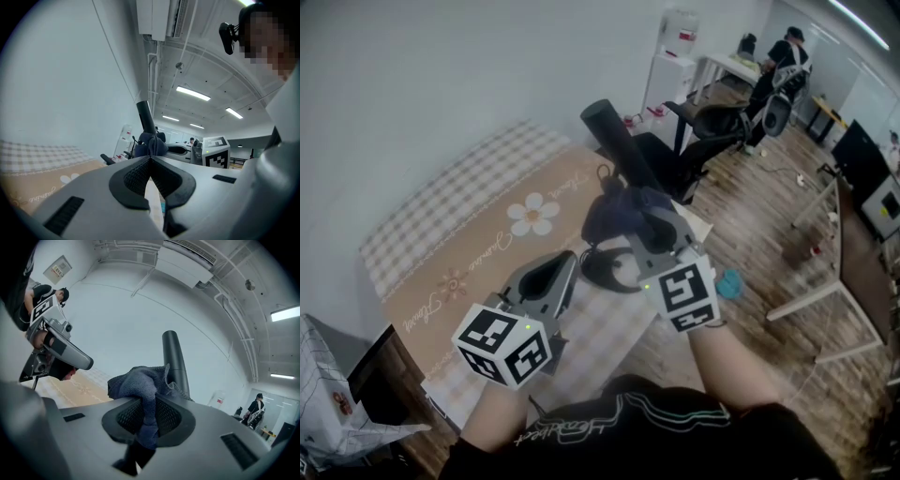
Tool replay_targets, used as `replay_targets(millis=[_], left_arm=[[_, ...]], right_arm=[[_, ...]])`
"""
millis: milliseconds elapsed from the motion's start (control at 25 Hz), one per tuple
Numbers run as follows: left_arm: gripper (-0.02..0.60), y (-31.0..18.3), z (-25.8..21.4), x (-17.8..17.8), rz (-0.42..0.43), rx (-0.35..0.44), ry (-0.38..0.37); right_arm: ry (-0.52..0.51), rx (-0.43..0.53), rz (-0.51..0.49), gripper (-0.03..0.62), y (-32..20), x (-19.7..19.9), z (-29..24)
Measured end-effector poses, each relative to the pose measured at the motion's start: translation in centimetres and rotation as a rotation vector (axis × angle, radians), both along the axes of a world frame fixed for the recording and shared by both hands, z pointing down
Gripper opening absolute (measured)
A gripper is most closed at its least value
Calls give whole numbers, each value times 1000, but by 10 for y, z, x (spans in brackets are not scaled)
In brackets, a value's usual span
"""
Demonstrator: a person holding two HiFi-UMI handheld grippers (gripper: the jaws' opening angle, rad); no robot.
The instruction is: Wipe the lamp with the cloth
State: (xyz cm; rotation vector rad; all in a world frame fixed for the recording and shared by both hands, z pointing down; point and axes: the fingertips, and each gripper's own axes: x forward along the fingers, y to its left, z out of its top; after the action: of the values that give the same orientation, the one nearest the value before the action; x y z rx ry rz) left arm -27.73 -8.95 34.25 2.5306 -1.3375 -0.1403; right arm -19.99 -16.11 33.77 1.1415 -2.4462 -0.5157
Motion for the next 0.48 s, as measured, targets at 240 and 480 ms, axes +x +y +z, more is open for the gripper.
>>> replay_targets(millis=[240, 480], left_arm=[[0, 4, 12, -1, -6, -25, -12], [0, 7, 27, 3, 0, -46, -18]], right_arm=[[-90, -115, -7, 57, 8, 1, 26], [-103, -141, -20, 57, 13, 1, 41]])
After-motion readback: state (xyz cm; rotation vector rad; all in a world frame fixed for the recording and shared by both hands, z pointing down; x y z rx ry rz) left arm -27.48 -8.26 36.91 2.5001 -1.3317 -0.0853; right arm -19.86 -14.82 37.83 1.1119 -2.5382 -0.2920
